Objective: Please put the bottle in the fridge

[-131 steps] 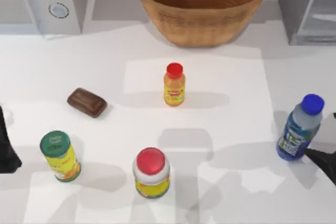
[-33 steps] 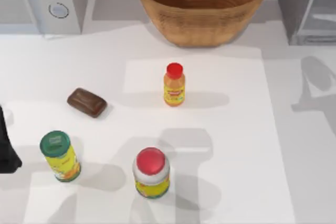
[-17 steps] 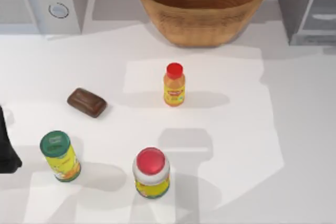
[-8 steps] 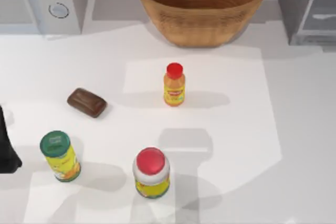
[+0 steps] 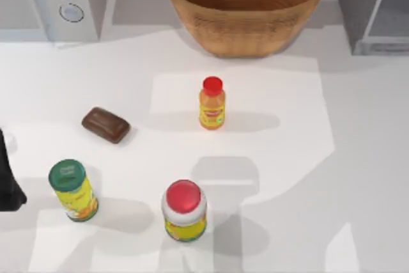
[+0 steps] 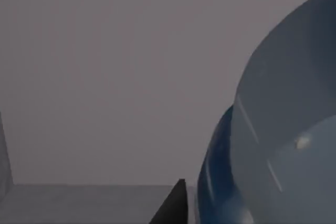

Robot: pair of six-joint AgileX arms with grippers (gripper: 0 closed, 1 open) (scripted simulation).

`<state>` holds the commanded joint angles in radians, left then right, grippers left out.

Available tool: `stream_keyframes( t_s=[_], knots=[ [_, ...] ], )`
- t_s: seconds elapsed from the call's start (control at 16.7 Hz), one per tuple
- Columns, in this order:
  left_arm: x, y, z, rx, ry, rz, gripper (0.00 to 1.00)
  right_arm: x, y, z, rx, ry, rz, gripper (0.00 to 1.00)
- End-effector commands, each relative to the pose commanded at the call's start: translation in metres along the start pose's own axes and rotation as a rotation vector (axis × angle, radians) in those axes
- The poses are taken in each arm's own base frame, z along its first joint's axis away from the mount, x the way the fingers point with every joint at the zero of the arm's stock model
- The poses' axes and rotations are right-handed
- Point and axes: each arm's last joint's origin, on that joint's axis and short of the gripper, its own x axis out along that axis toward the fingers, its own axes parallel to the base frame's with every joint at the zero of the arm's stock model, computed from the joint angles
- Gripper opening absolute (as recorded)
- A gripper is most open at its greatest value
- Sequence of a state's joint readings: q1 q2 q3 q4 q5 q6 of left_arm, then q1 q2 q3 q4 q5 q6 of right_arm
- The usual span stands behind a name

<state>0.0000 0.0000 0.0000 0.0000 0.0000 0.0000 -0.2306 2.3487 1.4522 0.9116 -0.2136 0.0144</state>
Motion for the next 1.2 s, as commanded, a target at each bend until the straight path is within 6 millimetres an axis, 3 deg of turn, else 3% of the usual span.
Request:
stream_keyframes(
  t_s=[0.36,1.14,1.2],
  knots=[
    [0.0,0.0,0.0,0.0,0.0,0.0,1.0,0.0064,0.0012,-0.0072,0.004,0.026,-0.003,0.01],
    [0.0,0.0,0.0,0.0,0.0,0.0,1.0,0.0064,0.0012,-0.0072,0.004,0.026,-0.003,0.98],
    [0.0,0.0,0.0,0.0,0.0,0.0,1.0,0.0064,0.0012,-0.0072,0.004,0.026,-0.003,1.0]
  ],
)
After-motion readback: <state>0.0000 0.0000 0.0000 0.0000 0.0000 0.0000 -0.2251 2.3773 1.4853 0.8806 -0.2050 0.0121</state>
